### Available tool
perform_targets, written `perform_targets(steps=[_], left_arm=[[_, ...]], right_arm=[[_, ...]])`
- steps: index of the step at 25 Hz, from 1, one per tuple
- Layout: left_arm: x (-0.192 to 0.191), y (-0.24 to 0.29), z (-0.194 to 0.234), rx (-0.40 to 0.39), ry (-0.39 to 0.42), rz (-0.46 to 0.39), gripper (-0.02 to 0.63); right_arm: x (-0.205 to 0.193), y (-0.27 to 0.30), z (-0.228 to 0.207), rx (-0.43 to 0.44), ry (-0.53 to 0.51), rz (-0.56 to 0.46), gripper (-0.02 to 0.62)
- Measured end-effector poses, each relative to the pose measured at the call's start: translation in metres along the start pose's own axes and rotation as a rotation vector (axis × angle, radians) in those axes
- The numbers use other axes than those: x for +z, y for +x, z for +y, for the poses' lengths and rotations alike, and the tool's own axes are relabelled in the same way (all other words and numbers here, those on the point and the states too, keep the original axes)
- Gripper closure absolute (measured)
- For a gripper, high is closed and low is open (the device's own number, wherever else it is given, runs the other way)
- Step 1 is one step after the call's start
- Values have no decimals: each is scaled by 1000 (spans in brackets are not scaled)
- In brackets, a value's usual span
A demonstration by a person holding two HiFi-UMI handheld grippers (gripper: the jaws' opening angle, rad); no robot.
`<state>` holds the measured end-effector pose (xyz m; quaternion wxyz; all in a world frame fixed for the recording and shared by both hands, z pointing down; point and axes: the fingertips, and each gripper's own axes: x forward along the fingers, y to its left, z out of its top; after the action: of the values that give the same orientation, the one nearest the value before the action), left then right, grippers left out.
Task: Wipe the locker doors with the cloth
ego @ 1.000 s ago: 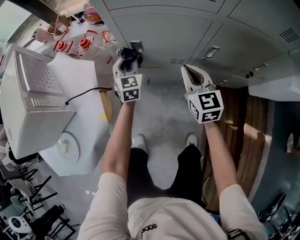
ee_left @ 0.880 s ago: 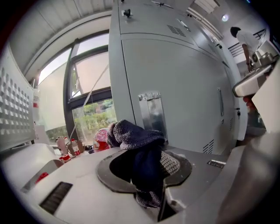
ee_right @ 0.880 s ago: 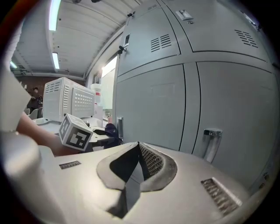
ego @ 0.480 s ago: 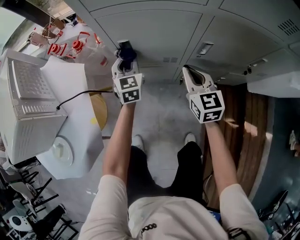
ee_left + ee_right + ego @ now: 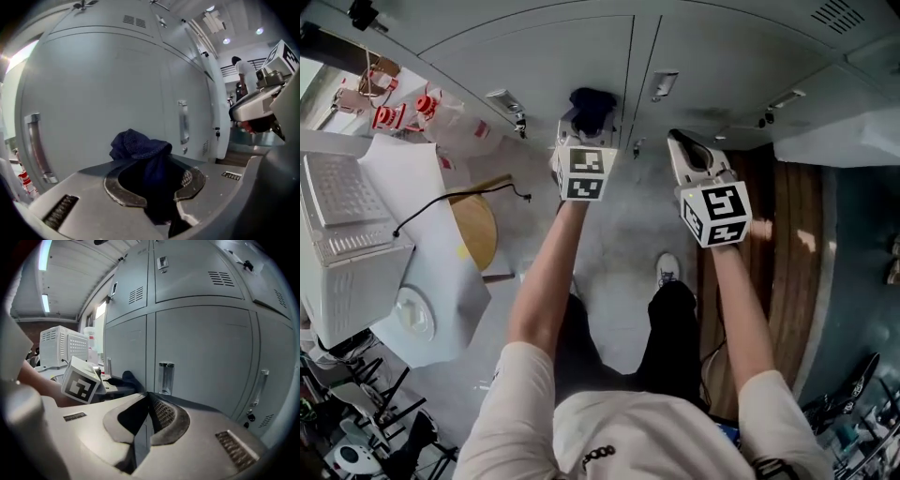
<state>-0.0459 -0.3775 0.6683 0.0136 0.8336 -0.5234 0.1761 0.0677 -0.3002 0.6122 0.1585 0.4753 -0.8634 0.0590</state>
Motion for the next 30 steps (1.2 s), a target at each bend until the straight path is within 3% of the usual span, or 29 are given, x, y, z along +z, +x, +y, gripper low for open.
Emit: perform_targets(steps=[5,9,13,17,19,24,30], left_arm=[[17,22,-47,-85,8,-15,491],[21,19,-56,-92,7,-51,491],[-16,-9,-19,31,-58,-28,491],[-94,-47,54,255,-173,112,491],[-123,-57,88,329,-188,162,491],[-163,-64,147,413,-196,204,489],[-171,-43,149,392,-197,75,489]], right_arm=[[-8,-27,-25,-39,11,32,588],[-15,-35,-31,-55,17,52,588],[-18,-26,-20,-44,23,47,588],[-16,-4,4,-2,17,33,588],[-12,11,19,25,14,17,588],[-10,45,52,89,-22,-8,588],[-27,73,59,98,-32,-26,588]])
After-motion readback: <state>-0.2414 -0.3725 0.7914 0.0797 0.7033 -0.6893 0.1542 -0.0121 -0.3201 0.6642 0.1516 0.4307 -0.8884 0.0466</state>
